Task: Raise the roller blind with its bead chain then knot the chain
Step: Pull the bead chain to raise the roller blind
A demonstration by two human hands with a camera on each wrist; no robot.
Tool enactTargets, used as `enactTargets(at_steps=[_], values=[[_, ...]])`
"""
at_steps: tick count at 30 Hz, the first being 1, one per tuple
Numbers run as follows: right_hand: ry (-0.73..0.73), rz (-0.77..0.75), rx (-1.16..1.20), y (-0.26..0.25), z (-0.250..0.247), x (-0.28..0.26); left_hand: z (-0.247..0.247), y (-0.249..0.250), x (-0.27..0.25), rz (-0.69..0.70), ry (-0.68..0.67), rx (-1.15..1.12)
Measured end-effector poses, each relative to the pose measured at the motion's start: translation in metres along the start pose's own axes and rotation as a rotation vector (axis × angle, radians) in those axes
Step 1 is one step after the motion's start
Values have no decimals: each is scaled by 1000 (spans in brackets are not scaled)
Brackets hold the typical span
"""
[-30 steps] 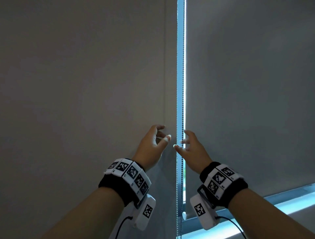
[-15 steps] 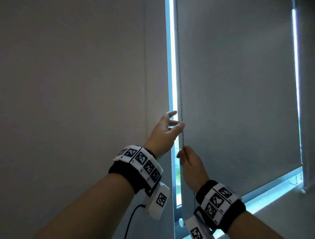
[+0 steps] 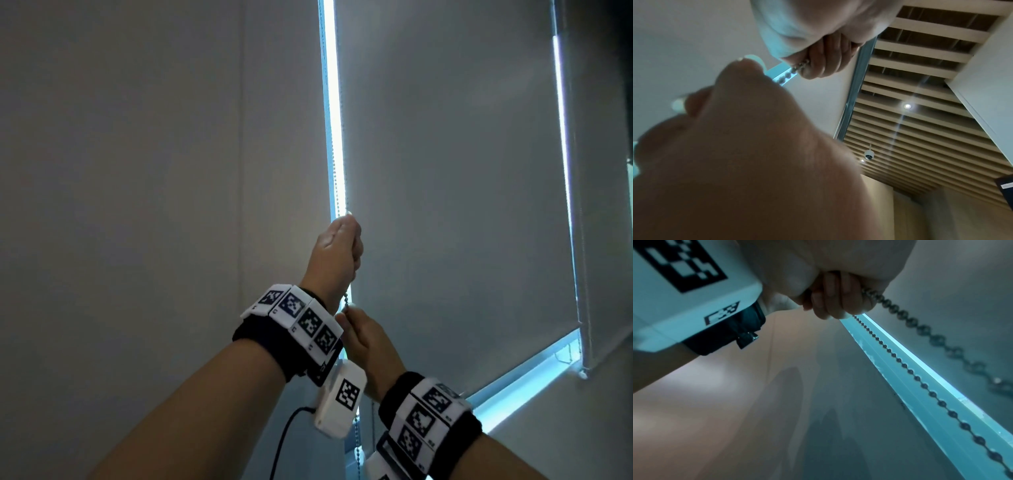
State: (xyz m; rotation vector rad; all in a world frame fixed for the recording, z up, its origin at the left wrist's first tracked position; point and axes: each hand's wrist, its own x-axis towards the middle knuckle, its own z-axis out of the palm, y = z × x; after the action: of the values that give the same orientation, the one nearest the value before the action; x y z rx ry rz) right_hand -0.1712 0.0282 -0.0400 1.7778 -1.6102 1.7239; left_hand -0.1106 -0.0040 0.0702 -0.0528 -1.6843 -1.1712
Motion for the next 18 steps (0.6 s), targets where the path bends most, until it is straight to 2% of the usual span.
enactTargets(at_steps=[4,9,11,14,18], values=[[-11,19,122,13,-2,2,-1,-7,-2,32,5,20],[-170,26,13,31,-11,-1,1,-26,-12,6,-8,65],[-204,96,154,38,-14,5,-2,-30,-14,10,-7,98],[-133,157,302,32,-25,23,-7,-35,-17,19,26,167],[-6,92,397,3,-42,55,-8,-47,-27,-1,41,185]])
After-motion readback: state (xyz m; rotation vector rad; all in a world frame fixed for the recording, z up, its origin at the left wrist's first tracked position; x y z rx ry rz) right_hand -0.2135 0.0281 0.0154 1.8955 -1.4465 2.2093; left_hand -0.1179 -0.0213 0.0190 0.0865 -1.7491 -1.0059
